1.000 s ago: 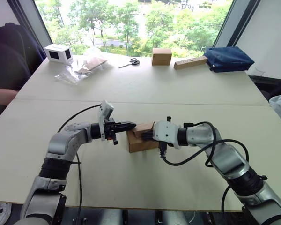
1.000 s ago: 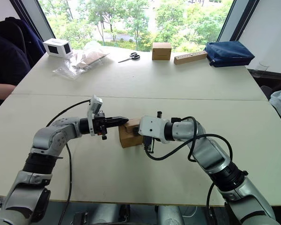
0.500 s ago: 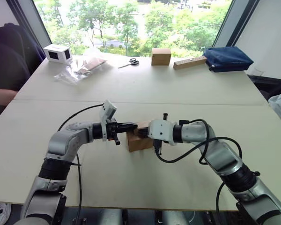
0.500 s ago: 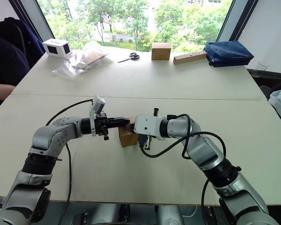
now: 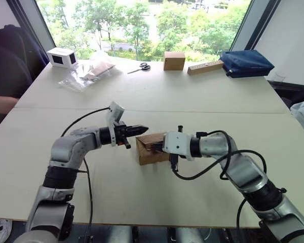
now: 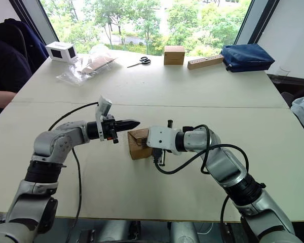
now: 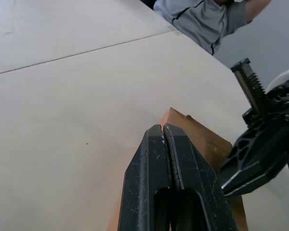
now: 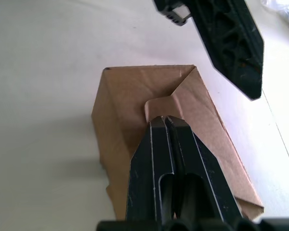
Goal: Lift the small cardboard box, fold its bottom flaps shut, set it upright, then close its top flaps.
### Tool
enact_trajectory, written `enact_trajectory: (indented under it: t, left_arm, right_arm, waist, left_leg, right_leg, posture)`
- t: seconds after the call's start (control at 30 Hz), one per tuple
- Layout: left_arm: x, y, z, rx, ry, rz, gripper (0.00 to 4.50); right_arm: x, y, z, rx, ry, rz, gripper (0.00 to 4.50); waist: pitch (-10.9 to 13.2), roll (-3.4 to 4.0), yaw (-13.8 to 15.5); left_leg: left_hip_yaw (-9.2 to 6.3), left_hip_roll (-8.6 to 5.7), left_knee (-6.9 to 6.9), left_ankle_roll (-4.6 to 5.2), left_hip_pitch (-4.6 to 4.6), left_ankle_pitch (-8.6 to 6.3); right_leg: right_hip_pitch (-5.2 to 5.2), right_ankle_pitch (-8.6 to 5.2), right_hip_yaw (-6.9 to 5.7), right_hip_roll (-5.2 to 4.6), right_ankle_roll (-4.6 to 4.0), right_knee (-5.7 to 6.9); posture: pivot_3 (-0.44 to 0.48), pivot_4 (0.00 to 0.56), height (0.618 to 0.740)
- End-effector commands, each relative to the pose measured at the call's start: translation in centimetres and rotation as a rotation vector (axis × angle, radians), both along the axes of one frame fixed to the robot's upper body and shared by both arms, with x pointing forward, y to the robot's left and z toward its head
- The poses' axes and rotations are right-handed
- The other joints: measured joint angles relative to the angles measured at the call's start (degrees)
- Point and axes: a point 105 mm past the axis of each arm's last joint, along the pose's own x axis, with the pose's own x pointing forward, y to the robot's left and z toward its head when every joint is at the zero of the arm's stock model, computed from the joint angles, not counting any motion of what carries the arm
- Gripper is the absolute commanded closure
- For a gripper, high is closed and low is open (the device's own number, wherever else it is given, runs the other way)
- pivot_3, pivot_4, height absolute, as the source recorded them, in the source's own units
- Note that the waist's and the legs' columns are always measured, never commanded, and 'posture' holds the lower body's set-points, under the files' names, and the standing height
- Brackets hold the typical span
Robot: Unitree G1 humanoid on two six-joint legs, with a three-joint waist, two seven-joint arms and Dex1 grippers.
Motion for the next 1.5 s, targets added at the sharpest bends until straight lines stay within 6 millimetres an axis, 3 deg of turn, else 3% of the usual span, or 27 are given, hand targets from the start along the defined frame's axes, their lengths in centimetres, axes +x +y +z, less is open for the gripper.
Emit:
enact_trajectory:
  t: [0.03, 0.33, 0.57, 0.73, 1.07, 1.27, 1.5]
  left_arm:
    - [0.0, 0.7, 0.1, 0.068, -0.067, -0.005, 4.49]
    - [-0.9, 0.3, -0.7, 0.054, -0.053, -0.042, 4.49]
    - [-1.3, 0.1, -0.2, 0.030, -0.062, -0.059, 4.49]
    - [-2.0, 0.0, -1.3, 0.066, -0.054, -0.074, 4.49]
    - [-1.8, 0.0, -1.8, 0.048, -0.048, -0.044, 4.49]
    - [-1.8, -0.1, -1.9, 0.053, -0.069, -0.049, 4.49]
    - [-1.8, -0.1, -1.1, 0.031, -0.083, -0.068, 4.49]
  right_arm:
    - [-0.7, 0.0, 1.3, 0.017, -0.036, 0.030, 4.50]
    - [0.1, 0.2, 0.6, 0.000, -0.056, 0.007, 4.50]
    - [0.7, 0.4, 0.3, 0.000, -0.048, -0.003, 4.50]
    - [0.8, 0.3, 0.3, 0.003, -0.047, -0.011, 4.50]
    - [-0.5, 0.0, 2.1, 0.056, -0.029, 0.016, 4.50]
    - [-1.6, -1.3, 3.4, 0.100, 0.025, 0.015, 4.50]
    - [-1.2, -1.1, 3.7, 0.114, 0.016, -0.005, 4.50]
  waist:
    - [0.01, -0.01, -0.05]
    - [0.01, -0.02, 0.11]
    - [0.01, -0.02, 0.01]
    - [0.01, -0.02, 0.00]
    - [0.01, -0.02, 0.14]
    - [0.02, -0.02, 0.13]
    - [0.02, -0.02, 0.05]
  left_leg:
    - [0.00, 0.00, 0.00, 0.00, 0.00, 0.00]
    - [0.01, -0.01, -0.01, 0.00, -0.02, 0.00]
    - [0.01, -0.01, -0.01, 0.00, -0.02, 0.00]
    - [0.01, -0.01, -0.01, 0.00, -0.02, -0.01]
    - [0.01, -0.06, -0.01, 0.01, -0.02, -0.01]
    - [0.01, -0.07, -0.01, 0.02, -0.02, -0.02]
    - [0.02, -0.06, -0.03, 0.03, -0.02, -0.03]
  right_leg:
    - [0.00, 0.00, 0.00, 0.00, 0.00, 0.00]
    - [-0.01, -0.06, 0.00, -0.04, -0.11, -0.02]
    - [-0.01, -0.05, 0.00, -0.04, -0.09, -0.01]
    - [-0.01, -0.05, 0.00, -0.04, -0.09, -0.03]
    - [0.00, -0.06, -0.01, -0.13, -0.11, -0.03]
    - [-0.01, -0.06, -0.03, -0.18, -0.11, -0.04]
    - [-0.01, -0.09, -0.05, -0.21, -0.16, -0.07]
  posture:
    - [0.000, 0.150, 0.740]
    - [0.000, 0.150, 0.740]
    - [0.000, 0.150, 0.740]
    - [0.000, 0.150, 0.740]
    - [0.000, 0.150, 0.740]
    - [0.000, 0.150, 0.740]
    - [0.000, 0.150, 0.740]
